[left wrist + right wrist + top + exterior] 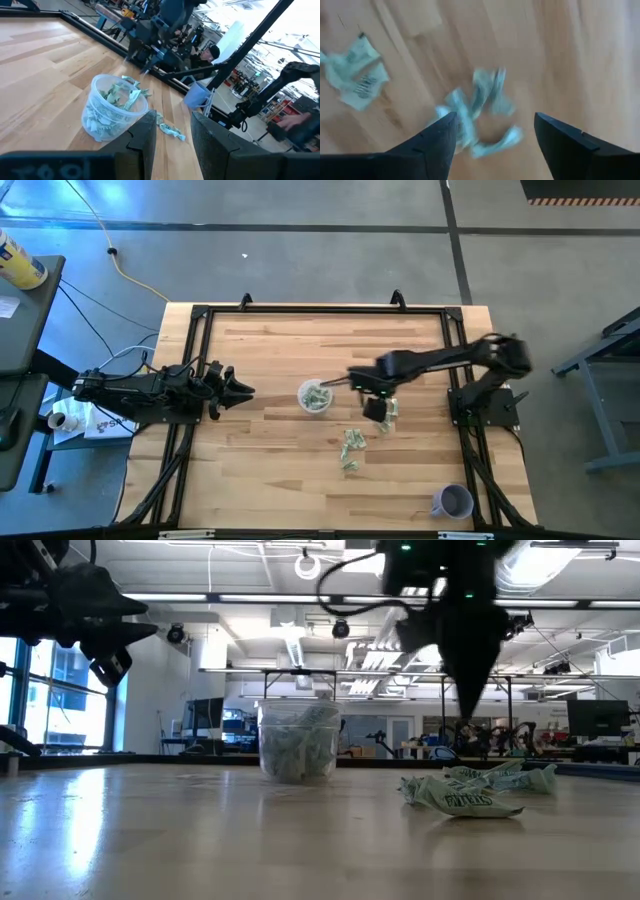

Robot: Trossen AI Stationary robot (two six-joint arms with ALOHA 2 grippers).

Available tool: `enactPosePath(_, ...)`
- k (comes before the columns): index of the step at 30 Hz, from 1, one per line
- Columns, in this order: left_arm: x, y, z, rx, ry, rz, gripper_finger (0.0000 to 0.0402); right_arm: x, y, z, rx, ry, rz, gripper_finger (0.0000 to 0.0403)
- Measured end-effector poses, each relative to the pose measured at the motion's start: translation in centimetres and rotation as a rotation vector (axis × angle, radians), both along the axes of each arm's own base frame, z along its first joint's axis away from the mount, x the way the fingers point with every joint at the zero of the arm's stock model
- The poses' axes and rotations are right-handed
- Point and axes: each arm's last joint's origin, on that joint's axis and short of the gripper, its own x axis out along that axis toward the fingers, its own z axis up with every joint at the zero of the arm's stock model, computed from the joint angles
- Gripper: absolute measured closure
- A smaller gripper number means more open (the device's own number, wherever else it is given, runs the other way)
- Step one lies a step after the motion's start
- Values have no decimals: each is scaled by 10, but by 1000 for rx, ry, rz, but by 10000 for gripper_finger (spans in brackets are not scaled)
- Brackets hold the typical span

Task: Pick and place Stevia / Truvia into bins
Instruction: Put the white stevia packet into the transparent container

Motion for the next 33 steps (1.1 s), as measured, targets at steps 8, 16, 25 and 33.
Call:
enactPosePath(8,0,0,0,0,0,0,245,-53,3,-24,125,37,-646,155)
enactPosePath(16,0,0,0,0,0,0,245,-61,9,-59,124,52,-804,156)
enactPosePath(25,0,0,0,0,0,0,245,-79,8,-84,116,57,-889,218)
enactPosePath(33,0,0,0,0,0,0,245,-59,3,-65,126,-2,-778,386)
